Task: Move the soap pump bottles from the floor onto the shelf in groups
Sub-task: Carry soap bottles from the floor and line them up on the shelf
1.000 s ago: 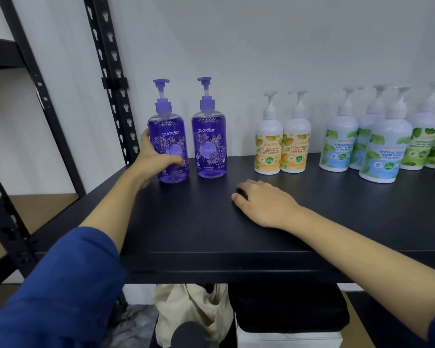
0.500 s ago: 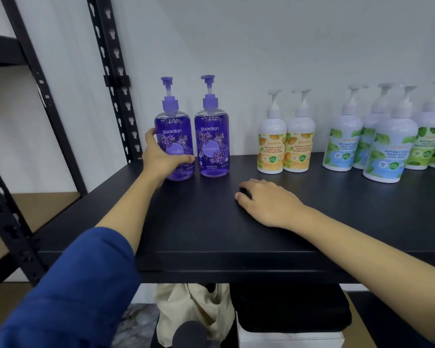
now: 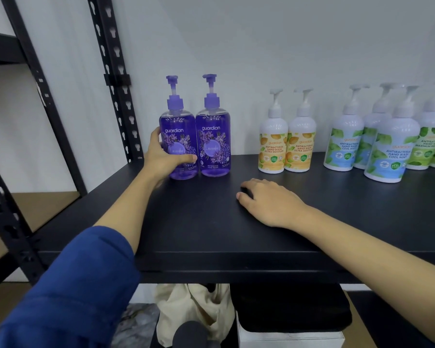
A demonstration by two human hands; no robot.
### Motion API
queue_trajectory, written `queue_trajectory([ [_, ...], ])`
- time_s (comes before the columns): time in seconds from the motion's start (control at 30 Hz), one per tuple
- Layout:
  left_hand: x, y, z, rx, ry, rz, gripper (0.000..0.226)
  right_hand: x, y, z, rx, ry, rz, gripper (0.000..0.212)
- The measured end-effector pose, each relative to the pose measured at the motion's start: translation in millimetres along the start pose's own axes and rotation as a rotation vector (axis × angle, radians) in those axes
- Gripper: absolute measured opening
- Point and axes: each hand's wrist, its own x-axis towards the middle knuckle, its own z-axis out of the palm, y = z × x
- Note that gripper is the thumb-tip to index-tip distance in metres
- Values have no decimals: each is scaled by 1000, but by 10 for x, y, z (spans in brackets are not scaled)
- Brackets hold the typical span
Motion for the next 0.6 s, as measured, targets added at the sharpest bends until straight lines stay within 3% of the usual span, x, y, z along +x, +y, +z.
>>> queue_trajectory([
  [0.6, 60, -71, -2, -49, -22, 8, 98, -1, 2, 7, 6, 7, -1, 46],
])
